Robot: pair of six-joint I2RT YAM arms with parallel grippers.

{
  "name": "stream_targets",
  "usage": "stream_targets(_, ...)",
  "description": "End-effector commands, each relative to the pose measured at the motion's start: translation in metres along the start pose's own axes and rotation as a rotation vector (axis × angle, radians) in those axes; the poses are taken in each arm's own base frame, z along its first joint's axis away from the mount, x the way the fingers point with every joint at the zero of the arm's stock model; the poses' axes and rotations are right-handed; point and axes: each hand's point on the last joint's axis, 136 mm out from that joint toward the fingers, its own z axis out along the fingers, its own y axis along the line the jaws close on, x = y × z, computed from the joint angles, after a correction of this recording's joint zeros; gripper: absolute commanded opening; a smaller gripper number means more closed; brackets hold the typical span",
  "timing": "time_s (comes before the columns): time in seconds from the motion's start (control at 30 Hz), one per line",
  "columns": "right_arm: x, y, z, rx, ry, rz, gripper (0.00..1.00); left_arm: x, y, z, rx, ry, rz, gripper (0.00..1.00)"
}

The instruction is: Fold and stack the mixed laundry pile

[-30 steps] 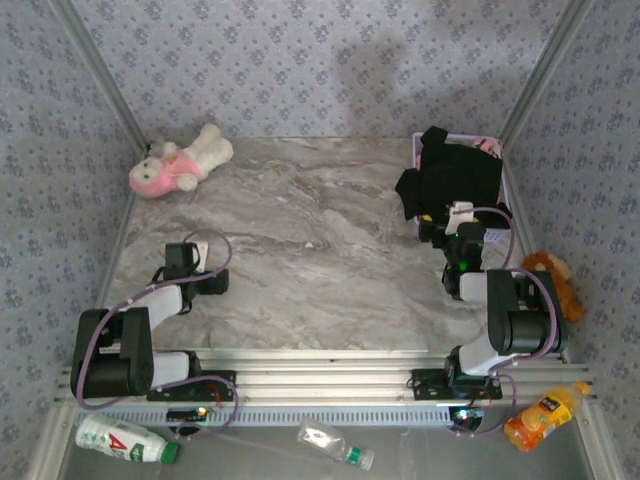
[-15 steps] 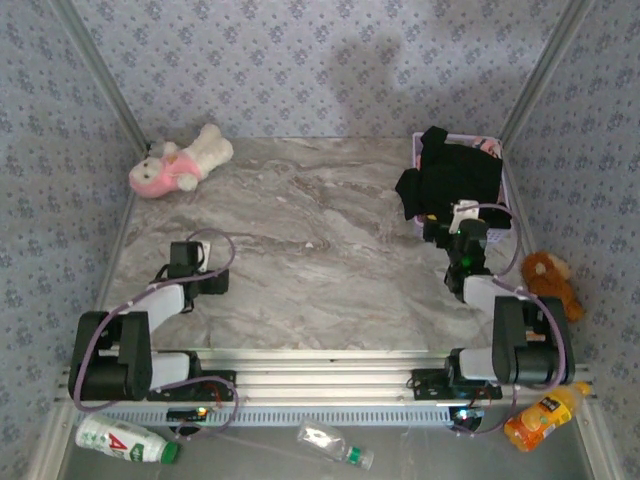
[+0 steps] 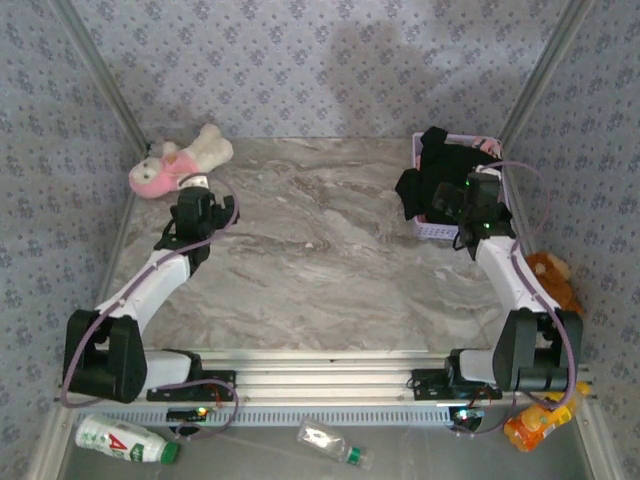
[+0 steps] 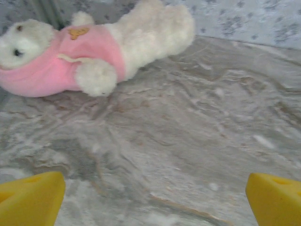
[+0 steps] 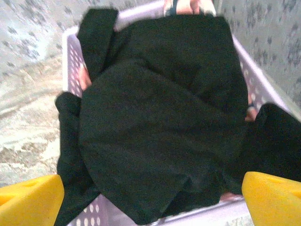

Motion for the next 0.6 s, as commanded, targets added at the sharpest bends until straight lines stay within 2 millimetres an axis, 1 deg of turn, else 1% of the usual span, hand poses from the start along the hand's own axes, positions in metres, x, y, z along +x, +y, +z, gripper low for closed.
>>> stream_targets(0.0, 0.025, -0.006, 0.016, 0.026, 0.166, 0.039, 0.99, 0.000, -0.010, -0.012, 0.051, 0.035, -0.078, 1.00)
stream_targets(0.07, 0.021, -0.003, 0.028, 0.023, 0.194, 0.044, 0.97, 0.000, -0.019, -0.017, 0.096, 0.044, -0.112, 1.00)
stream_targets(0.17, 0.016, -0.003, 0.050, 0.051, 0.209, 0.064, 0.97, 0.002, -0.034, -0.024, 0.160, 0.052, -0.155, 1.00)
stream_targets(0.23, 0.014, 0.000, 0.067, 0.051, 0.211, 0.073, 0.97, 0.006, -0.045, -0.026, 0.202, 0.064, -0.174, 1.00)
stream_targets(0.27, 0.004, 0.004, 0.074, 0.045, 0.195, 0.078, 0.97, 0.009, -0.050, -0.025, 0.213, 0.071, -0.177, 1.00)
stream_targets(0.33, 0.007, 0.018, 0.088, 0.010, 0.229, 0.075, 0.96, 0.017, -0.061, -0.025, 0.232, 0.096, -0.176, 1.00)
stream_targets(0.4, 0.013, 0.028, 0.101, -0.001, 0.252, 0.069, 0.96, 0.022, -0.069, -0.023, 0.246, 0.110, -0.171, 1.00)
stream_targets(0.5, 0.020, 0.034, 0.118, 0.003, 0.267, 0.069, 0.96, 0.031, -0.080, -0.020, 0.260, 0.134, -0.167, 1.00)
stream_targets(0.57, 0.029, 0.039, 0.128, -0.016, 0.298, 0.085, 0.95, 0.037, -0.085, -0.018, 0.265, 0.151, -0.163, 1.00)
